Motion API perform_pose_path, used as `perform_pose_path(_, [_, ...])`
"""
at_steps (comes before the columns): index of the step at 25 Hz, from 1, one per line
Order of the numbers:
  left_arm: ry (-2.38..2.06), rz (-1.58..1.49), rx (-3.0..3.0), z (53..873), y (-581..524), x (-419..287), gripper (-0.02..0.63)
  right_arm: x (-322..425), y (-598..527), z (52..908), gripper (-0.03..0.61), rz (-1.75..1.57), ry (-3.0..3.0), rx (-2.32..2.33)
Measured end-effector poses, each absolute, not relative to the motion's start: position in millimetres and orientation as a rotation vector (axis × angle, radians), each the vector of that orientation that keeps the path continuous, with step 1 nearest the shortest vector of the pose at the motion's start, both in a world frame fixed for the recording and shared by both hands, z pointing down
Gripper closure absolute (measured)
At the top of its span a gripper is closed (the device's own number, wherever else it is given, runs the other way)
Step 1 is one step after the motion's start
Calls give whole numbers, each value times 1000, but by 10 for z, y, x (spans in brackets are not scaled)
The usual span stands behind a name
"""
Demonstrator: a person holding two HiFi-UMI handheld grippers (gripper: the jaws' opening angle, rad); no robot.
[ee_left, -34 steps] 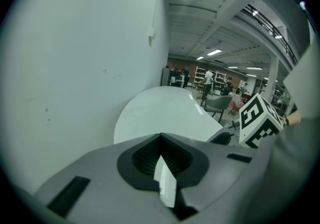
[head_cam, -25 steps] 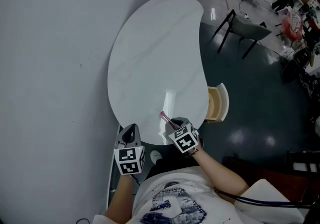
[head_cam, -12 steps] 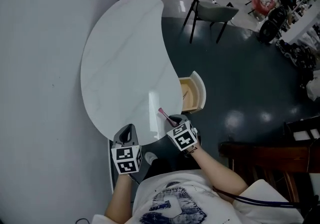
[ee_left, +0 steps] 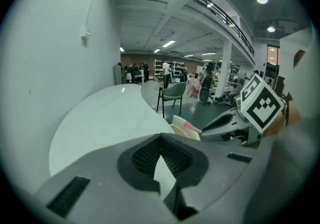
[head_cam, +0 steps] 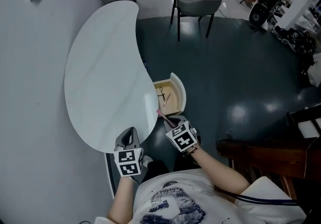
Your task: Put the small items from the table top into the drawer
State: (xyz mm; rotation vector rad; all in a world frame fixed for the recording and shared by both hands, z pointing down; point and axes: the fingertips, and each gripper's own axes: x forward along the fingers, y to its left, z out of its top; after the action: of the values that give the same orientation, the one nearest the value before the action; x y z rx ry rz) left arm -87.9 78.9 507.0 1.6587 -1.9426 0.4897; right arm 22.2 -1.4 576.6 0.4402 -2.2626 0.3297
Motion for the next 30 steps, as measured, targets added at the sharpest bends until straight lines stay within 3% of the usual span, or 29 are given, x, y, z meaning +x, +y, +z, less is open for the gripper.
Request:
perform_pose_path(18, [-1925,522,1710,5133,-321,702,594,1709,-958,5759,517,369,-2312,466])
perform_pose_path(30, [-1926,543,1716,5131,-557,1004,594,1984,-1154,5735,517,431,-2340,491])
